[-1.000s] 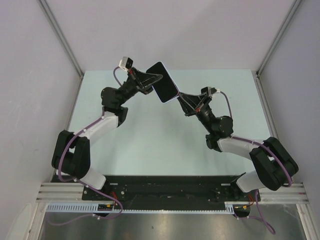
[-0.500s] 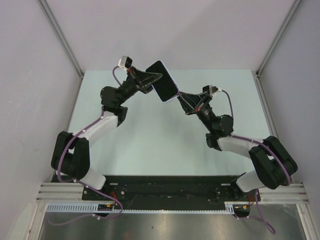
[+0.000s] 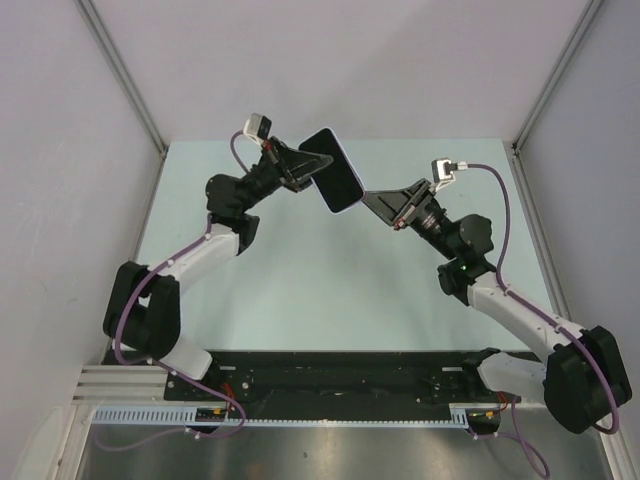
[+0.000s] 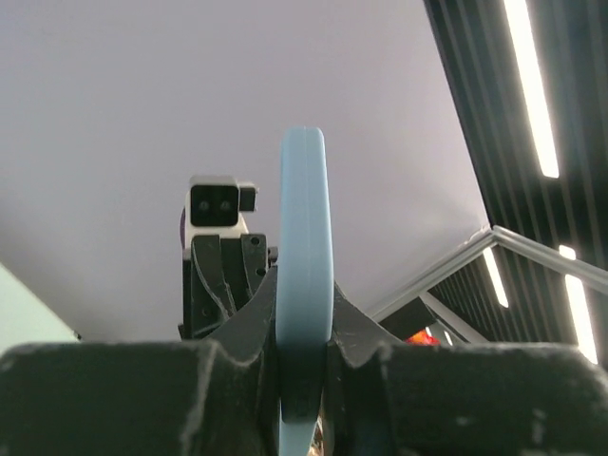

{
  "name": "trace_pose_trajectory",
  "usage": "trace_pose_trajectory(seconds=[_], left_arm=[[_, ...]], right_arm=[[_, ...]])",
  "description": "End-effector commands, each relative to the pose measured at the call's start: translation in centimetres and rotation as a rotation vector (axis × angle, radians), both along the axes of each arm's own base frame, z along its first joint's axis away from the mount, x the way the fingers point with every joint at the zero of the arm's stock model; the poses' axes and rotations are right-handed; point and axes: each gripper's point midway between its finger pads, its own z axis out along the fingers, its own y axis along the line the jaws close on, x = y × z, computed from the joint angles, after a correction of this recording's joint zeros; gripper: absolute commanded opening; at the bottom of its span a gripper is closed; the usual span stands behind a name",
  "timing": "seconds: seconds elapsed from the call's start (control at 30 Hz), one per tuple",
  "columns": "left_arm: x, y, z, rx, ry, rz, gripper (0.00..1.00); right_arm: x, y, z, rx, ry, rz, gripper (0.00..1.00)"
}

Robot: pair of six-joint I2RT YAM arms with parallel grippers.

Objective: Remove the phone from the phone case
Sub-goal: Remove the phone case from the phone.

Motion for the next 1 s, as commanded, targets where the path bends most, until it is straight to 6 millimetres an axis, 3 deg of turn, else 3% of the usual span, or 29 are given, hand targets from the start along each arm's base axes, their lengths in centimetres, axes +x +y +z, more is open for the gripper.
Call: trace_pose_trajectory(seconds=[0.0, 0.13, 0.3, 0.4, 0.43, 0.57, 0.67, 0.77, 0.8, 0.83, 0.87, 0.97], left_arm=[[-12.9, -2.5, 1.6, -0.020, -0.278, -0.419, 0.00], [-12.8, -3.6, -0.3, 0.011, -0.249, -0.461, 0.00], [-12.9, -4.8, -2.1, 0.046, -0.222, -0.487, 0.00], [-12.8, -5.4, -3.1, 0.059, -0.207, -0.505, 0.00], [-12.8, -5.5, -3.2, 0.061, -0.209, -0.506, 0.00], [-12.3, -5.9, -5.1, 0.091, -0.186, -0.512, 0.00], [-12.0, -6.2, -6.6, 0.111, -0.167, -0.509, 0.00], [-11.6, -6.2, -7.7, 0.126, -0.151, -0.488, 0.11], [-11.4, -6.3, -8.1, 0.137, -0.148, -0.480, 0.22], [-11.1, -6.2, -8.3, 0.142, -0.144, -0.470, 0.27], [-11.0, -6.1, -8.5, 0.147, -0.140, -0.463, 0.40], [-10.3, -6.3, -9.5, 0.181, -0.129, -0.445, 0.52]], right_arm=[[3.1, 0.9, -12.7, -0.323, 0.235, 0.034, 0.19], [3.1, 1.3, -13.0, -0.306, 0.224, 0.087, 0.20], [2.4, 1.9, -10.9, -0.228, 0.165, 0.156, 0.33], [2.3, 2.3, -10.4, -0.175, 0.168, 0.207, 0.33], [2.2, 2.3, -10.3, -0.162, 0.170, 0.219, 0.31], [1.9, 2.6, -10.3, -0.125, 0.175, 0.266, 0.00], [2.0, 2.3, -10.1, -0.102, 0.175, 0.266, 0.00], [2.1, 1.6, -9.7, -0.078, 0.174, 0.257, 0.00], [2.0, 1.4, -9.9, -0.074, 0.182, 0.255, 0.00], [1.9, 1.1, -9.7, -0.071, 0.178, 0.249, 0.00], [2.1, 0.6, -9.7, -0.068, 0.181, 0.235, 0.00], [2.3, -0.4, -10.0, -0.088, 0.193, 0.197, 0.00]])
